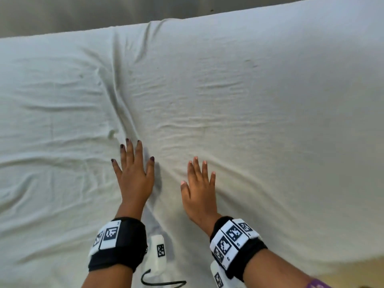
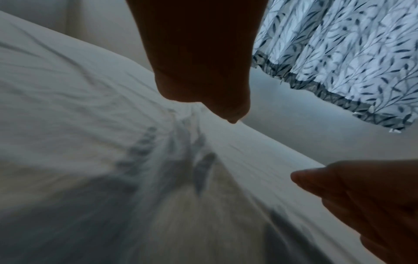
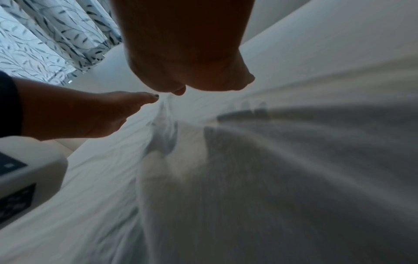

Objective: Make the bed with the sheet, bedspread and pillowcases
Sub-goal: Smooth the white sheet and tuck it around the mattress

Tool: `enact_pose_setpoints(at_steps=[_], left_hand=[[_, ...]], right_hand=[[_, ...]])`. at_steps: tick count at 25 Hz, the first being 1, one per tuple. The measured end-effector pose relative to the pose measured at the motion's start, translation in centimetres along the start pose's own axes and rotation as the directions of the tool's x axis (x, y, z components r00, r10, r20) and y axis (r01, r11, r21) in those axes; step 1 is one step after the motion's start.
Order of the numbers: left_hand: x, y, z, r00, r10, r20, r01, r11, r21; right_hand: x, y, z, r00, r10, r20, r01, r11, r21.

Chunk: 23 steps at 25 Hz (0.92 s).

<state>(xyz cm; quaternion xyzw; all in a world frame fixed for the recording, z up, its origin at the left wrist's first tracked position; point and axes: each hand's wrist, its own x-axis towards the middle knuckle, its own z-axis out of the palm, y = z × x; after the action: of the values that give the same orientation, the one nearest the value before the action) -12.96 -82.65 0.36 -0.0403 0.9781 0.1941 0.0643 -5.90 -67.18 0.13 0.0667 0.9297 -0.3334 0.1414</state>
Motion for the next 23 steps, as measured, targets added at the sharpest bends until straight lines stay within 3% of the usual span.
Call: enact_pose_setpoints(at_steps=[5,8,13,18,23], left_hand=[[-4.4,-5.1,2.7,0.994,-0.029,0.105,0.038,0.996,-0.081],[-5.2,-8.3,4.1,0.987,-0.041,0.158,0.034,0.998,0.047],[-6.7,-13.3,4.0,0.996,-0.046,0.079,0.035,0.991,0.132],[-9.0,-16.9,2.4,0.989,-0.129,0.069,0.114,0.974,0.194],[-8.7,-16.6,1.2,0.992,-0.105,0.071,0.088,0.974,0.207]], right_hand=[[-4.5,-0.2,6.5,0.983,-0.184,0.021,0.185,0.971,-0.152],[-5.5,-1.4,10.6,0.980,-0.181,0.078,0.195,0.941,-0.276],[-7.7,-5.6,15.5,0.972,-0.197,0.124,0.227,0.923,-0.312],[-10.0,-8.9,18.3,0.966,-0.191,0.174,0.236,0.926,-0.294],[-11.1,-8.8,18.4,0.964,-0.210,0.163,0.256,0.898,-0.358]])
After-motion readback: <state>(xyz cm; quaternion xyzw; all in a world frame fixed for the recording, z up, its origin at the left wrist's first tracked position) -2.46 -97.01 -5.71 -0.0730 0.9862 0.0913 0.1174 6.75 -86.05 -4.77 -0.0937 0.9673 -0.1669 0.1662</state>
